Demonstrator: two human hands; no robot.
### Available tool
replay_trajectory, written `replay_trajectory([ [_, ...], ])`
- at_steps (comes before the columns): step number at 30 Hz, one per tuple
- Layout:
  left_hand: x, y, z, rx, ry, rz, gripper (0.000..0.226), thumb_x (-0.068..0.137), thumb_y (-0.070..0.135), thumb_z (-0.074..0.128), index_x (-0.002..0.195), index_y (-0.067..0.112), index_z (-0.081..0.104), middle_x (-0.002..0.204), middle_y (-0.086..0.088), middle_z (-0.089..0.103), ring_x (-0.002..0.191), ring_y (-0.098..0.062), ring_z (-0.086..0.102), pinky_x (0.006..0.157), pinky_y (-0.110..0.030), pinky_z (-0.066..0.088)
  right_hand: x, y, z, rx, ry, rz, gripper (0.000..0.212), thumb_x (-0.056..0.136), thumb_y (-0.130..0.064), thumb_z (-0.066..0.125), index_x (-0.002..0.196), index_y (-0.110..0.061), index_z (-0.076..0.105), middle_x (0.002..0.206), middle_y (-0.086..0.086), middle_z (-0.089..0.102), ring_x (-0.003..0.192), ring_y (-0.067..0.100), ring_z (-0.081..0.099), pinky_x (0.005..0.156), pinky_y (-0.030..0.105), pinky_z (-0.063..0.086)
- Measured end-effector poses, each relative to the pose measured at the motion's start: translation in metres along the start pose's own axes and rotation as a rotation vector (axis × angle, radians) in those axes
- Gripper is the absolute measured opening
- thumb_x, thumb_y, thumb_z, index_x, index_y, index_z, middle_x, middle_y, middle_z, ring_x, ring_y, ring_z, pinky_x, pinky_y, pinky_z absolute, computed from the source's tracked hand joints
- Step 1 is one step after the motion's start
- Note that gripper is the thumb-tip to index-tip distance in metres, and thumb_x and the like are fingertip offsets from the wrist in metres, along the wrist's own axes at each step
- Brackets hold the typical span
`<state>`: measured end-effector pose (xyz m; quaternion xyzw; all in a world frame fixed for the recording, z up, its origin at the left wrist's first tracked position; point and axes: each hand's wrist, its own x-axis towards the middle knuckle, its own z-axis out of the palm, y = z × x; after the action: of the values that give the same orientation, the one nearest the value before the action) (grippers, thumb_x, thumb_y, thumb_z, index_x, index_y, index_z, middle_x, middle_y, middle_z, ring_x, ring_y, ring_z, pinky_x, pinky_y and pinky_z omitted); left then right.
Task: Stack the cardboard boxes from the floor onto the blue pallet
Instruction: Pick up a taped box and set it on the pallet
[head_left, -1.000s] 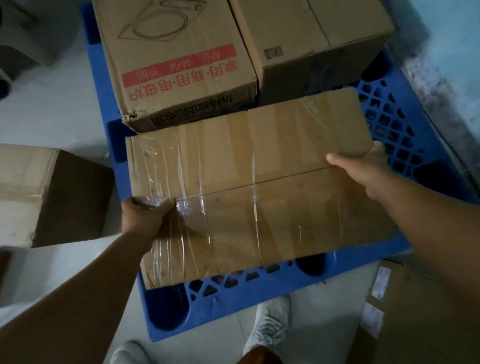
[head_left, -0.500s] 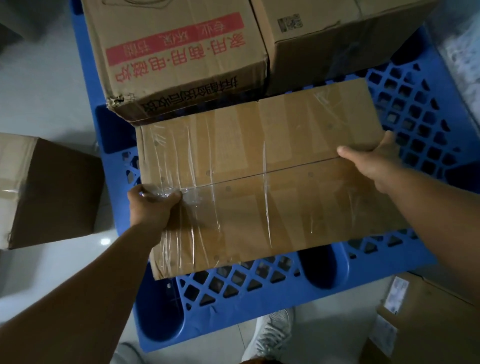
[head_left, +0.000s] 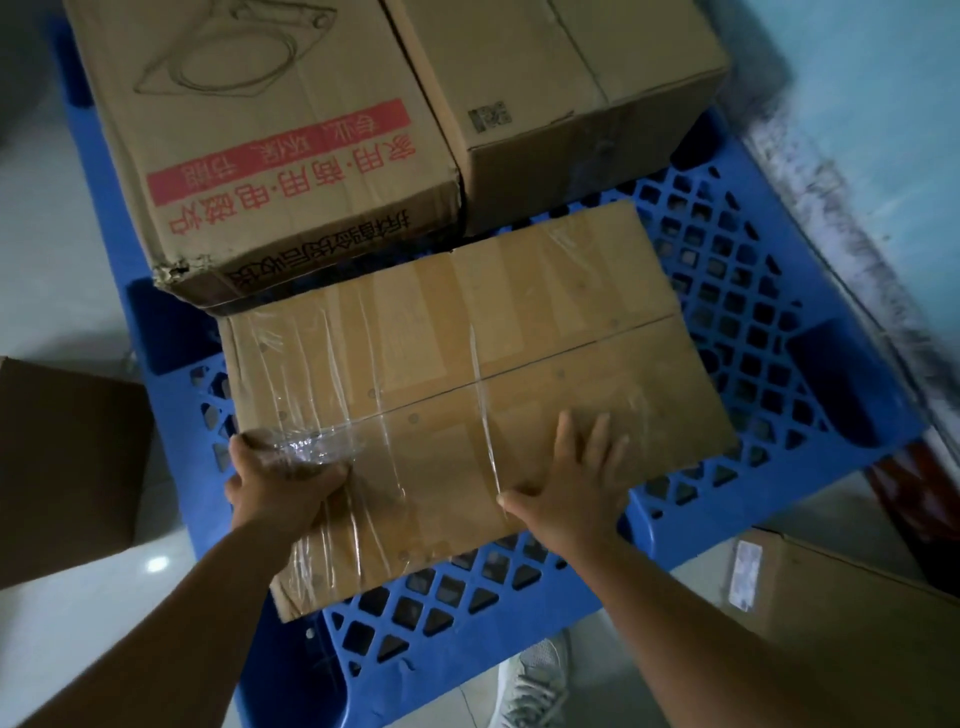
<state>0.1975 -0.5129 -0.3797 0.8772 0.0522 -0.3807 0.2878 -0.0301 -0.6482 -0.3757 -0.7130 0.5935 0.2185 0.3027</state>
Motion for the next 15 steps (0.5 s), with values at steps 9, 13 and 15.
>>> replay_trajectory([
  [9,0.007,0.008,0.018,-0.084,-0.153,0.054,0.080,0.065,0.000,0.082,0.108,0.049,0.036,0.124,-0.021,0.049,0.103,-0.047,0.058,0.062,-0.058,0.057,0.028,0.014,-0.030,-0.004,-0.040,-0.013,0.124,0.073,-0.049,0.075,0.148,-0.034,-0.022,0.152,0.009,-0.038,0.139,0.040,-0.032,0.114,0.062,0.006],
  [13,0.007,0.024,0.034,-0.099,-0.183,0.101,0.078,0.068,-0.001,0.081,0.111,0.047,0.037,0.121,-0.018,0.052,0.101,-0.041,0.060,0.066,-0.055,0.058,0.050,0.024,-0.052,0.013,-0.041,-0.019,0.123,0.073,-0.045,0.078,0.150,-0.036,-0.018,0.153,0.006,-0.037,0.140,0.037,-0.031,0.113,0.065,0.008],
  [15,0.005,0.033,0.042,-0.098,-0.182,0.109,0.077,0.069,0.001,0.081,0.118,0.041,0.037,0.119,-0.015,0.054,0.100,-0.038,0.060,0.068,-0.052,0.058,0.059,0.028,-0.061,0.014,-0.039,-0.013,0.123,0.072,-0.045,0.079,0.149,-0.037,-0.017,0.153,0.005,-0.037,0.140,0.035,-0.031,0.111,0.065,0.008],
])
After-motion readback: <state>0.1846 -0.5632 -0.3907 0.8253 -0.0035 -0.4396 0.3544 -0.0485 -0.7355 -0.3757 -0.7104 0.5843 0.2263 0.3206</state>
